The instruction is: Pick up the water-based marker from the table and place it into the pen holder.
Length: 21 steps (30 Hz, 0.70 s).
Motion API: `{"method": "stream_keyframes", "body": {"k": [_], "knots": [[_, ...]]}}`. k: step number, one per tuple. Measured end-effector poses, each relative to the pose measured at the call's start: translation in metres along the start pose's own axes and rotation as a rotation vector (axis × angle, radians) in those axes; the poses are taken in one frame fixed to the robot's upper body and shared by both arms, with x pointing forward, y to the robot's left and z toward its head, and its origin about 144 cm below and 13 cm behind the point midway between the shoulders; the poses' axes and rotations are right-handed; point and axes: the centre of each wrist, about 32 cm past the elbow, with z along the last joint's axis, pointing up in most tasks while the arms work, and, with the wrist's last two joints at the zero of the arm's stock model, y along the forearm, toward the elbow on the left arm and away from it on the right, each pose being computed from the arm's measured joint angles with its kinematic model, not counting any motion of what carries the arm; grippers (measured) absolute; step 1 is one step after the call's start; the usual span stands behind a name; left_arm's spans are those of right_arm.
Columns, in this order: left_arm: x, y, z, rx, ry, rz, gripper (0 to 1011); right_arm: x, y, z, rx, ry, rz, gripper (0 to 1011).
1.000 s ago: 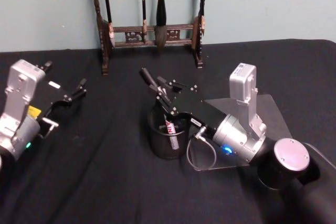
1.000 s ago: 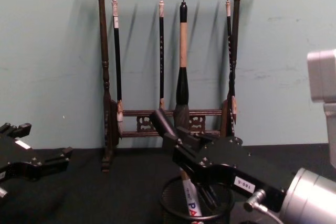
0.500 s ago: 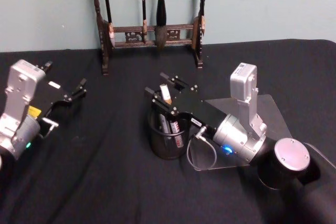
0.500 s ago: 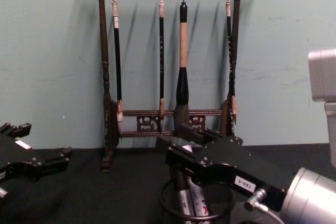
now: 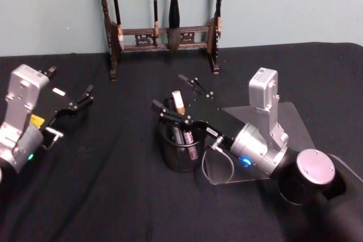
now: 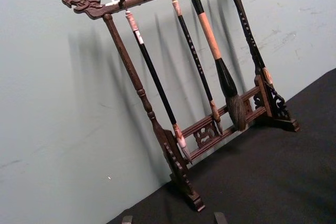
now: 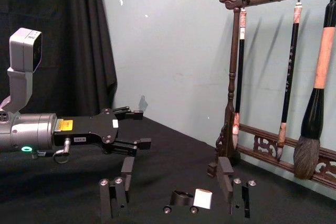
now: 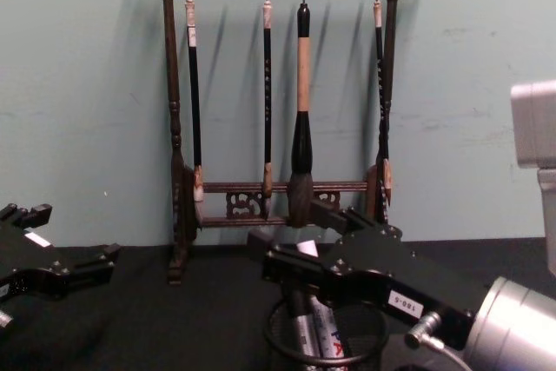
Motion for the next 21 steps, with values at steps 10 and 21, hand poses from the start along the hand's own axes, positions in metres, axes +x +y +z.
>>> {"method": "stream_keyframes", "body": {"k": [10,21], "knots": [[0.000,0.000,0.000,0.000,0.000,0.000,1001,0.004,-0.001,0.016,0.050,-0.028,-0.001,1002],[0.000,0.000,0.000,0.000,0.000,0.000,1001,0.016,-0.025,0.043,0.011,-0.090,-0.156,1003]]}}
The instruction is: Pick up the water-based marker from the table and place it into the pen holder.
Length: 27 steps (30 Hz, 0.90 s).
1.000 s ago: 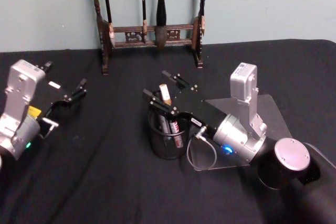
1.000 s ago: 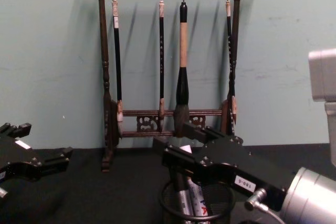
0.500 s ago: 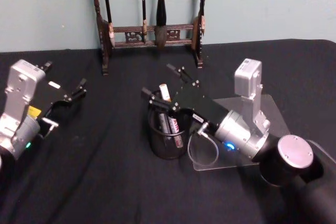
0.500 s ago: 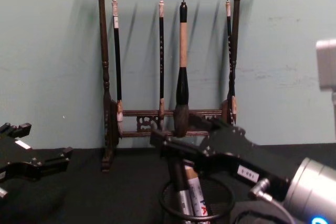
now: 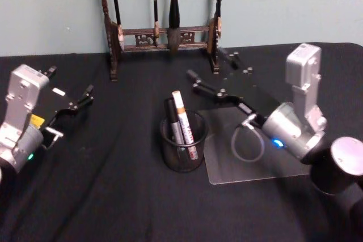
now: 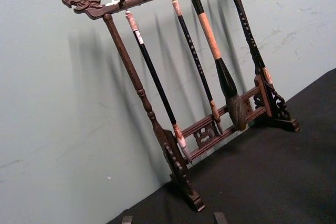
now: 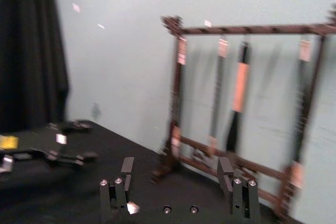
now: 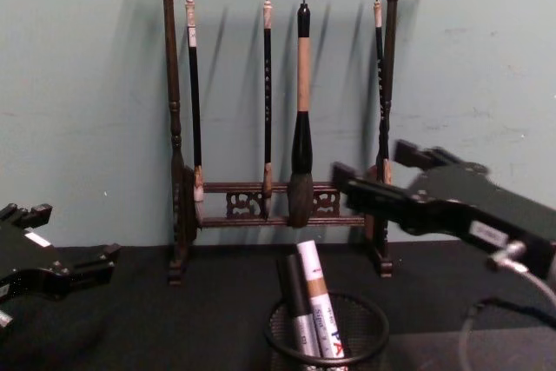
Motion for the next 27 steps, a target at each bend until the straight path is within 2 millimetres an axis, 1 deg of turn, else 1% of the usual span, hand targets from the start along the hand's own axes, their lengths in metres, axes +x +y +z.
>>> {"method": "stream_keyframes", "body": {"k": [3,6,7,14,21,27], "knots": [[0.000,0.000,0.000,0.000,0.000,0.000,1001,0.009,-0.015,0.006,-0.047,-0.024,-0.074,1002],[0.000,0.000,0.000,0.000,0.000,0.000,1001,0.013,-0.025,0.007,-0.074,-0.039,-0.120,1002],[0.000,0.000,0.000,0.000,0.000,0.000,1001,0.016,-0.031,0.006,-0.094,-0.050,-0.150,1003],[0.000,0.000,0.000,0.000,0.000,0.000,1001,0.020,-0.052,0.001,-0.147,-0.091,-0.244,1003],[0.000,0.000,0.000,0.000,0.000,0.000,1001,0.020,-0.064,-0.011,-0.199,-0.146,-0.294,1002],[0.000,0.000,0.000,0.000,0.000,0.000,1001,0.017,-0.067,-0.022,-0.245,-0.190,-0.318,1002]]}}
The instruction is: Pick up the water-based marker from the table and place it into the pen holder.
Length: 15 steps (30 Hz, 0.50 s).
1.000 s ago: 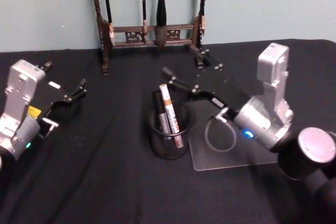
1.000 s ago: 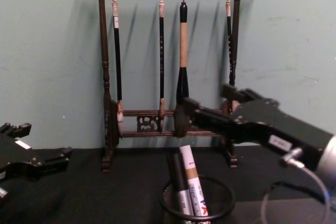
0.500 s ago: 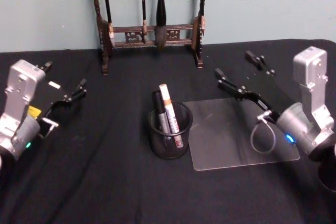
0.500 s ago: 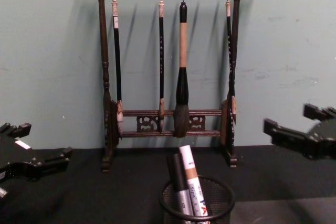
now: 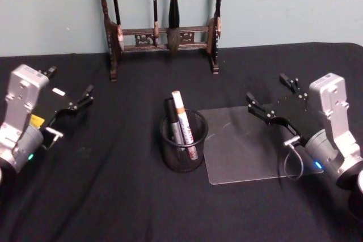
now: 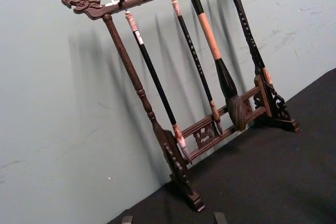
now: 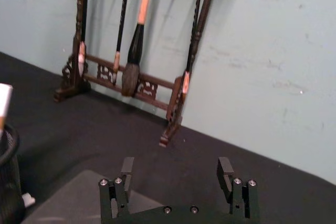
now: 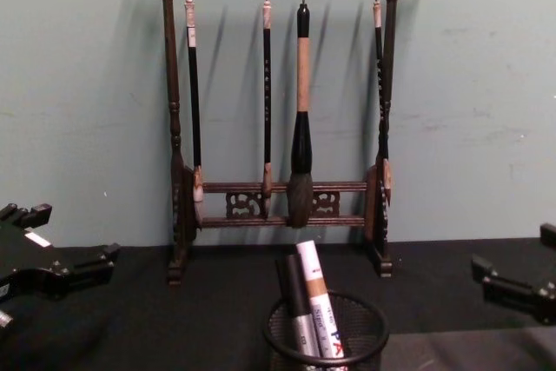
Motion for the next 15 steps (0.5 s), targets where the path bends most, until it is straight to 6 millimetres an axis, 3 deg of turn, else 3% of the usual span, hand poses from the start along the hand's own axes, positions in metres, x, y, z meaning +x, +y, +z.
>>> {"method": "stream_keyframes", "body": {"k": [15], "knots": [[0.0000,0.0000,0.0000,0.000,0.000,0.000,1001,-0.0025,0.0035,-0.0050,-0.031,0.000,-0.006,1002]]}}
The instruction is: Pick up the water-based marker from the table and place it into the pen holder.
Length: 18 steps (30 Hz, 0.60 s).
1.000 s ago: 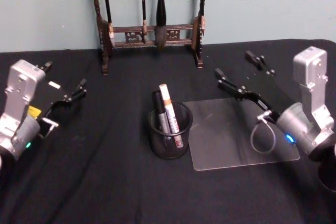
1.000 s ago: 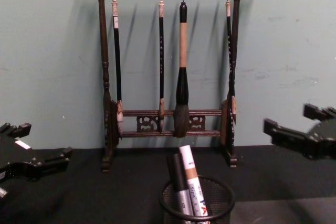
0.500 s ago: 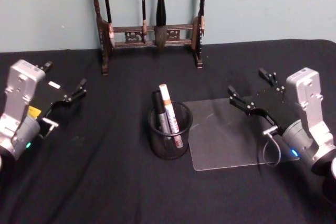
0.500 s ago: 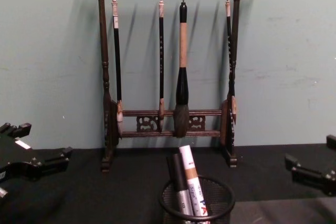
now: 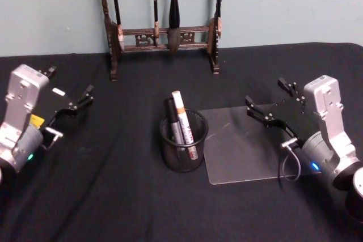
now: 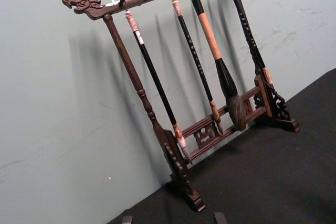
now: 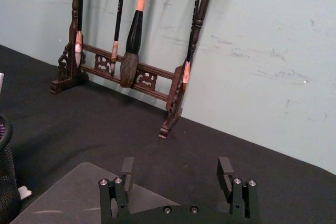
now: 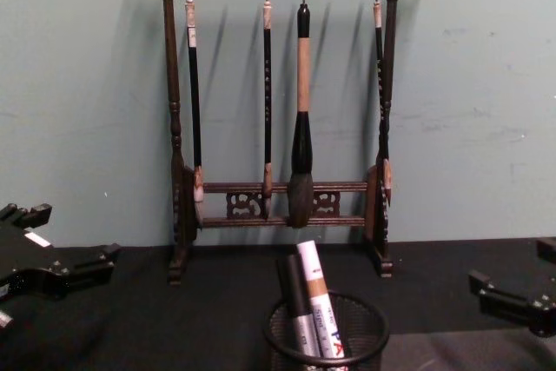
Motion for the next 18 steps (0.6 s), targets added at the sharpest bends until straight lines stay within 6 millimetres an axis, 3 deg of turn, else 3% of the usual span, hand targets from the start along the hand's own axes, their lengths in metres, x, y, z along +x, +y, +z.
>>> {"method": "stream_keyframes", "body": {"k": [18], "knots": [[0.0000,0.0000,0.0000,0.000,0.000,0.000,1001,0.0000,-0.0004,0.0010,0.007,0.002,0.003,1002]]}}
